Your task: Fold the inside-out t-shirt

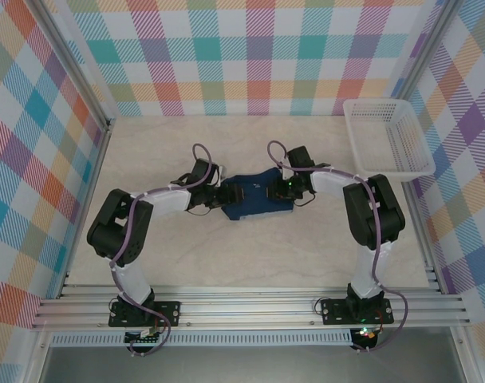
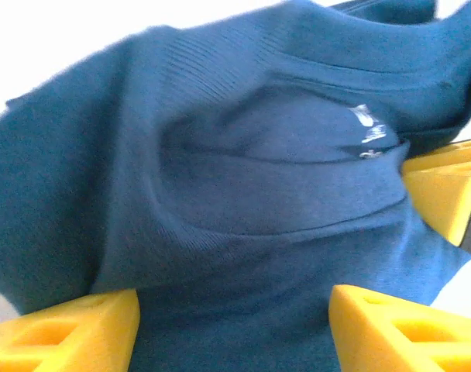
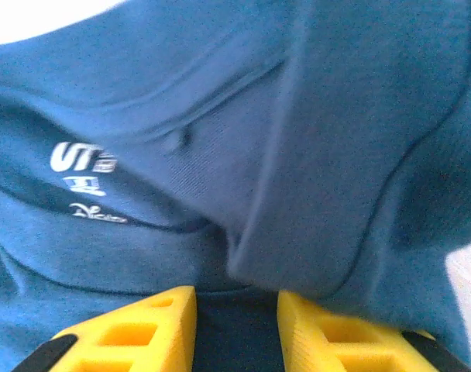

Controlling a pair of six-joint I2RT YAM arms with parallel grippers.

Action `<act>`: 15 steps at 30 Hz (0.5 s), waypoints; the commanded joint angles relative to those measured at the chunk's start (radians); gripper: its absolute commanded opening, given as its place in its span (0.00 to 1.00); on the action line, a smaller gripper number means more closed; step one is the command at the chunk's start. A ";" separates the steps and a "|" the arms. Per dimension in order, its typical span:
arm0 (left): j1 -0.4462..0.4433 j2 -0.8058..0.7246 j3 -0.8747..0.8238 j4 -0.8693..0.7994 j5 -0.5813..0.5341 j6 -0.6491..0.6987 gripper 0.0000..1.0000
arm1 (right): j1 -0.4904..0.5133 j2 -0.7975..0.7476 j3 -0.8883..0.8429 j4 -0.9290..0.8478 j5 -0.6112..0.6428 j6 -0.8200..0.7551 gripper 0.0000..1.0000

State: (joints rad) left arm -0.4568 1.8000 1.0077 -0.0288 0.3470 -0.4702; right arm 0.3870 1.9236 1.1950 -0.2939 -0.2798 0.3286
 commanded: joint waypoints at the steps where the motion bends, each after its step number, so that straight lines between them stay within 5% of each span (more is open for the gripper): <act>1: 0.001 -0.004 -0.041 -0.010 -0.020 0.040 0.66 | -0.008 -0.014 -0.012 -0.059 0.059 0.014 0.33; 11: 0.007 -0.174 -0.125 -0.003 -0.150 0.045 0.75 | -0.010 -0.198 -0.050 -0.045 0.015 -0.060 0.45; 15: 0.028 -0.145 -0.134 0.032 -0.047 -0.037 0.86 | -0.011 -0.231 -0.073 -0.049 0.055 -0.064 0.47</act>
State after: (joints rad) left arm -0.4473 1.6444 0.8864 -0.0193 0.2539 -0.4534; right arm 0.3809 1.7168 1.1503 -0.3187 -0.2497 0.2913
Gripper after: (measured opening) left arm 0.850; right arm 0.469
